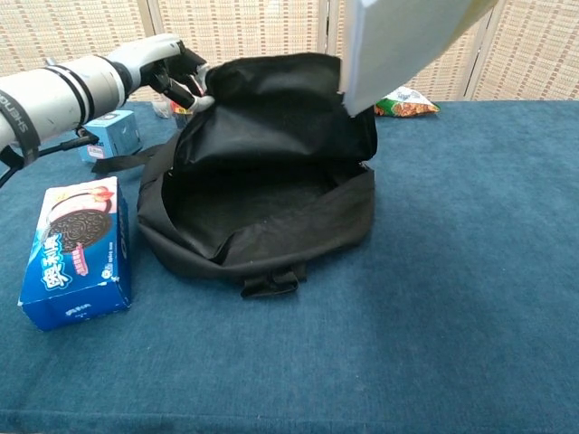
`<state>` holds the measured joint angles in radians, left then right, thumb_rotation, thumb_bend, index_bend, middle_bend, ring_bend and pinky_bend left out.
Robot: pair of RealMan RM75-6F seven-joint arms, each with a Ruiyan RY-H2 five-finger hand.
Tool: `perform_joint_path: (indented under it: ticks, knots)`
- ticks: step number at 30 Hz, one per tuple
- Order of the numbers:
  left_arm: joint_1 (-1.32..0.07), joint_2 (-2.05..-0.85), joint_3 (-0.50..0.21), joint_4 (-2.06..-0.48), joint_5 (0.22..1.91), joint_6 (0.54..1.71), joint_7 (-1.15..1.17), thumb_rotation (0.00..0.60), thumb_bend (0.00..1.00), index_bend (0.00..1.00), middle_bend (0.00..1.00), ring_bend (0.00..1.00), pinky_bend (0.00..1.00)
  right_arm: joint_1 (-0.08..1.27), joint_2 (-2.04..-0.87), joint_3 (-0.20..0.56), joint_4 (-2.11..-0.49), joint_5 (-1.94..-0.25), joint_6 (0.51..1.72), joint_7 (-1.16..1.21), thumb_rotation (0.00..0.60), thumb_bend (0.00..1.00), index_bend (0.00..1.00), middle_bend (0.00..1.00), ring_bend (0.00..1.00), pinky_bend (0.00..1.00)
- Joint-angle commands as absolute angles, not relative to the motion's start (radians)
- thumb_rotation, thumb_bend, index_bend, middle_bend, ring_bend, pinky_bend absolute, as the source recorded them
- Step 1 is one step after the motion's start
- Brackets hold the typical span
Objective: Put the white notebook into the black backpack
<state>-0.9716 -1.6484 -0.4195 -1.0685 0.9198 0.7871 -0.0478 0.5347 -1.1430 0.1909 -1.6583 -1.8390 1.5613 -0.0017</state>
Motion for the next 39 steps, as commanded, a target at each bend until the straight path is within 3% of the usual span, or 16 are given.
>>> perform_joint_path:
  ticks: [1,11,19,29,39]
  knots:
    - [-1.012,-1.664,-0.456,-1.038,0.819,0.778,0.049,0.6,0.54,0.83,0.41,0.35,0.13,0.577,-1.174,0.19,-1.679,-1.848,1.504,0.006,0.6,0.51,0.61,0.43,0.2,0.13]
    - [-1.097,-1.698,-0.486,-0.938,0.575,0.761,0.259,0.6,0.54,0.83,0.41,0.35,0.13,0.715,-1.335,0.206,-1.576,-1.798,1.317,0.013,0.6,0.51,0.61,0.43,0.2,0.13]
    - [-1.13,-1.709,-0.5,-0.899,0.468,0.756,0.338,0.6,0.54,0.83,0.41,0.35,0.13,0.8,-1.466,0.225,-1.425,-1.758,1.253,0.043,0.6,0.51,0.61,0.43,0.2,0.13]
    - [-1.118,-1.694,-0.49,-0.938,0.466,0.77,0.345,0.6,0.54,0.83,0.41,0.35,0.13,0.8,-1.593,0.135,-1.239,-1.765,1.249,0.033,0.6,0.51,0.62,0.43,0.2,0.13]
    - [-1.106,-1.673,-0.485,-0.979,0.463,0.786,0.346,0.6,0.54,0.83,0.41,0.35,0.13,0.758,-1.623,0.054,-1.164,-1.76,1.244,0.033,0.6,0.51,0.62,0.43,0.2,0.13]
